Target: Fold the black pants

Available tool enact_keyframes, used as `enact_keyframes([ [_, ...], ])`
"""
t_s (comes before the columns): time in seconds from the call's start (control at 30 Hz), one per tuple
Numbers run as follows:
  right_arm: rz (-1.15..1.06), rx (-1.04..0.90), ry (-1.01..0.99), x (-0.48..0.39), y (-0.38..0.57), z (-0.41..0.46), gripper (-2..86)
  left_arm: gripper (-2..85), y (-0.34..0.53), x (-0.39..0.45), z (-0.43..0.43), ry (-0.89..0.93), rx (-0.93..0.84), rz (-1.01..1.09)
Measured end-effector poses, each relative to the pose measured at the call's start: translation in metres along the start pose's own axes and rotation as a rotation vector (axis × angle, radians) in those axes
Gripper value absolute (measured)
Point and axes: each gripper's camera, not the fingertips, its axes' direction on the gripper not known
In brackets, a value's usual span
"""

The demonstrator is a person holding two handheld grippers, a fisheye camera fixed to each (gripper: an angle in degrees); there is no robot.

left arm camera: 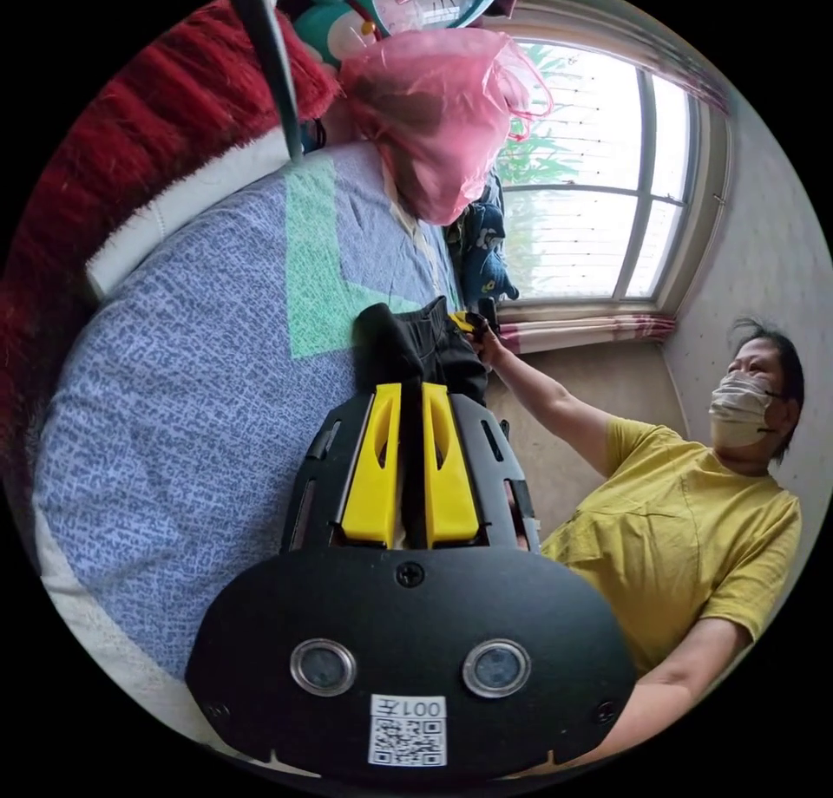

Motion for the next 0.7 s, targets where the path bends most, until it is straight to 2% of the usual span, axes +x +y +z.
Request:
enact_keyframes([
  [0.4,-0.071,-0.056,-0.127,-0.001,-0.011,0.051,6.6,1.4,-0.018,0.002,0.031,0.104,-0.071,-0.034],
  [0.47,-0.139,-0.082,-0.079,-0.016,-0.012,0.078,4.8,1.4,-0.019,0.003,0.038,0.107,-0.065,-0.03],
  [0.57,-0.218,-0.032,0.004,-0.038,0.001,0.091,3.9,1.1,-0.017,0.004,0.05,0.102,-0.075,-0.051],
  [0.7,-0.293,0.078,-0.038,-0.063,0.042,0.085,3.5,0.0,-0.003,0.014,0.054,-0.018,-0.106,-0.003],
])
